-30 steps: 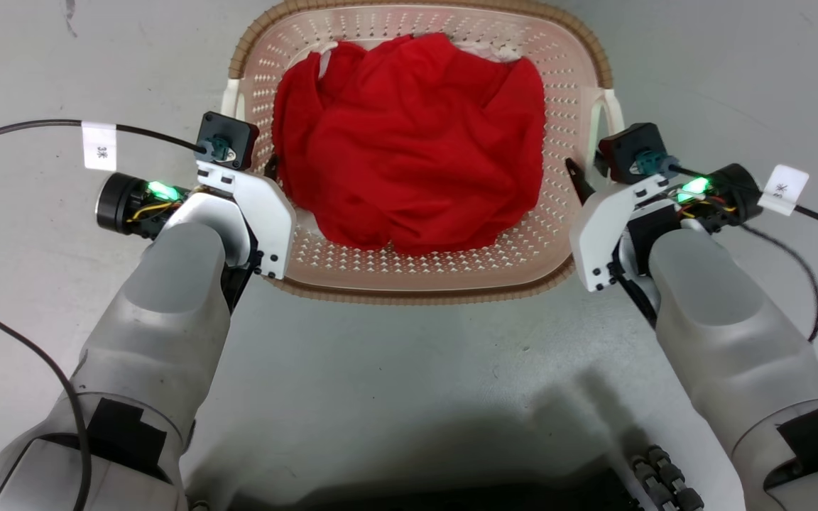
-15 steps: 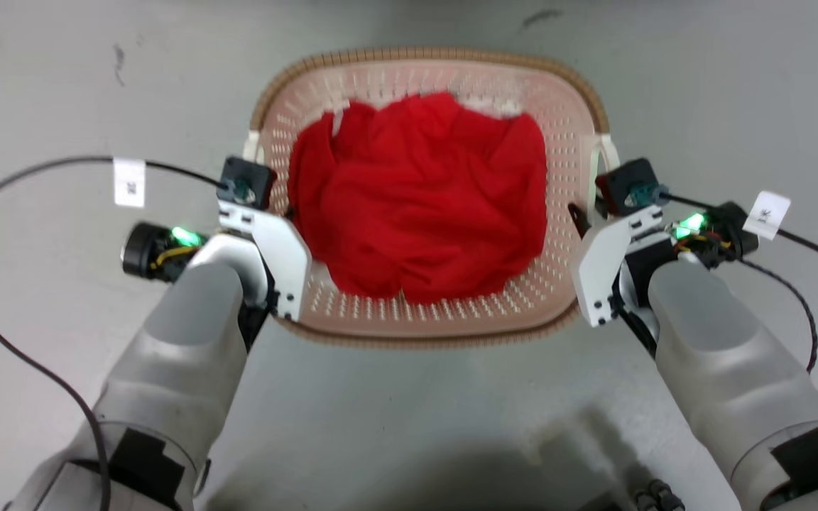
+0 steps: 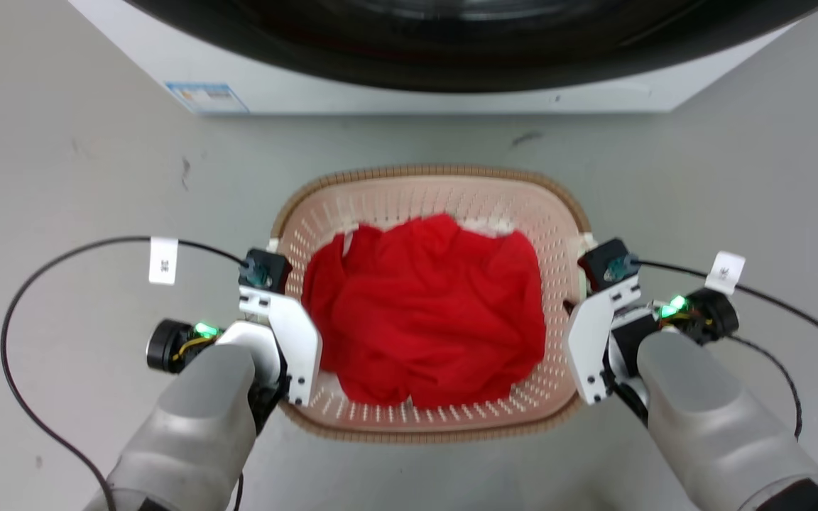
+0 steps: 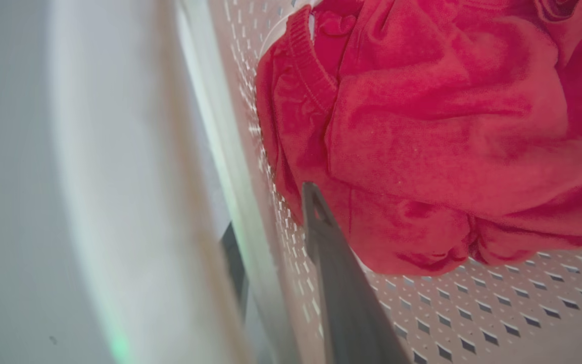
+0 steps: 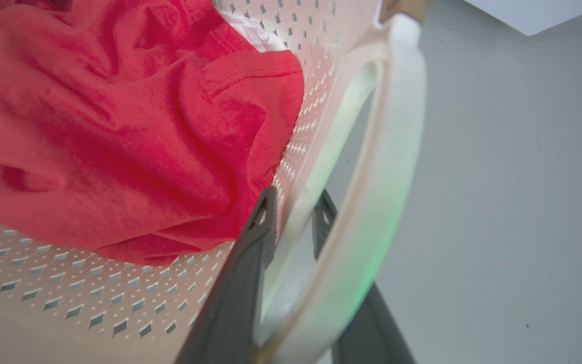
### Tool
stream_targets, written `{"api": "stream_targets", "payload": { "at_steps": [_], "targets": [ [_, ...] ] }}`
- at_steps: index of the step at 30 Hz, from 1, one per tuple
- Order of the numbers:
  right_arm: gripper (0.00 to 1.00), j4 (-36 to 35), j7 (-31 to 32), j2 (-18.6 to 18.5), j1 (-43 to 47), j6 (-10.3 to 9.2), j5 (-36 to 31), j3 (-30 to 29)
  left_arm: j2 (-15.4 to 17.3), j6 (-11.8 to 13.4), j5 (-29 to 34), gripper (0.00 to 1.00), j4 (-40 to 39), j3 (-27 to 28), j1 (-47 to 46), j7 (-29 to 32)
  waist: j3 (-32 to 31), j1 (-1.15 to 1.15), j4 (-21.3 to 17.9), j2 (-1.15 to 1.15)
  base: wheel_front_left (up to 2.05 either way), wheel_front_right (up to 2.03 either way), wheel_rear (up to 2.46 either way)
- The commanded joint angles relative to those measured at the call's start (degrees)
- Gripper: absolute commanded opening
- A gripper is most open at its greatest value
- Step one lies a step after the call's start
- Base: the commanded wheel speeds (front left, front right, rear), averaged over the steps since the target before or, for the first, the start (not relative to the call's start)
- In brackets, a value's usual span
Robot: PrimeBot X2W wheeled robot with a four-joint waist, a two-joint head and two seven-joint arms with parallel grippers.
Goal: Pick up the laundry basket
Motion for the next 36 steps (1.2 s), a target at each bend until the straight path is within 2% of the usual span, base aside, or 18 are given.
{"api": "stream_targets", "payload": {
  "at_steps": [1,8,22,30,36],
  "targets": [
    [0.0,-0.63,0.14,0.15,0.97,0.0,0.86,1.0,-0.18,-0.24,-0.74,0.0,-0.77,-1.25,1.68,0.74,-4.3,0.0,0.32,0.0,0.0,0.0,0.0],
    [0.0,-1.14,2.72,0.16,5.21,0.0,5.0,5.16,1.12,-0.4,-6.26,0.0,-2.56,-5.12,6.7,3.85,-11.81,0.0,0.36,0.0,0.0,0.0,0.0],
    [0.0,-4.24,11.15,0.45,13.04,0.08,14.99,17.35,3.23,-0.45,-15.76,0.0,-6.7,-13.85,14.82,12.81,-25.46,0.0,-0.14,0.0,0.0,0.0,0.0],
    [0.0,-4.16,14.95,0.39,15.95,0.08,20.22,23.29,4.17,-0.48,-20.64,0.0,-8.41,-17.86,18.19,16.11,-31.46,0.0,-0.2,0.0,0.0,0.0,0.0],
    [0.0,-5.53,17.43,-0.81,16.12,0.08,24.63,27.89,4.78,-0.51,-24.22,0.0,-9.84,-20.89,19.05,18.51,-33.65,0.0,-0.24,0.0,0.0,0.0,0.0]
  ]
}}
